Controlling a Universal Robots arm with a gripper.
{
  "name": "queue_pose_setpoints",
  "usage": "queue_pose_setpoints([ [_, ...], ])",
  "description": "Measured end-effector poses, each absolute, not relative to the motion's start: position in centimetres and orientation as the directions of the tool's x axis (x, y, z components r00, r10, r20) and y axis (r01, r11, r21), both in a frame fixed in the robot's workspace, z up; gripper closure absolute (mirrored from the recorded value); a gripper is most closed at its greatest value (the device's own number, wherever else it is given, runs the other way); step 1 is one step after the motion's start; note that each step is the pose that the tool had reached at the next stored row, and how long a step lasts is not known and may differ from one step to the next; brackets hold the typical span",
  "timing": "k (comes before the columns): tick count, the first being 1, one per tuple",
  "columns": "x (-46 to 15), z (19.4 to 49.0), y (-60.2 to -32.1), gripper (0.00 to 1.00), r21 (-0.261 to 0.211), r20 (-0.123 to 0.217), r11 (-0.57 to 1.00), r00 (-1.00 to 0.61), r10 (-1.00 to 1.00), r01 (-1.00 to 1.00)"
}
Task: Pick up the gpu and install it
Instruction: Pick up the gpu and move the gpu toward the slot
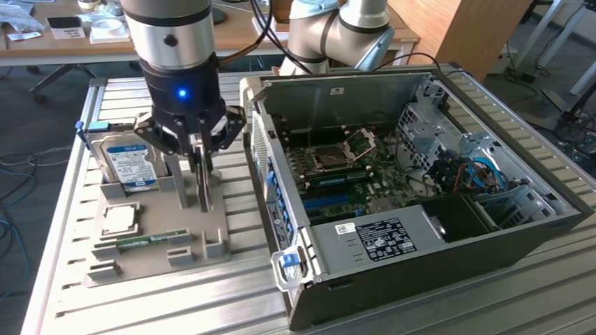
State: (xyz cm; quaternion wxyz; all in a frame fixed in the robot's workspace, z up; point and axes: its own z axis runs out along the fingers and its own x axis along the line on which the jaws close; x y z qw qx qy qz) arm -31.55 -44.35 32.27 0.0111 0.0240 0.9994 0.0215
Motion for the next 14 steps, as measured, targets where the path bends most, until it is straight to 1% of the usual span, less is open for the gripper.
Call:
queue_pose_setpoints([
  [14,-31.6,34.6,-44.4,0.73,0.044,-0.021,0.998,-0.999,0.049,0.048],
])
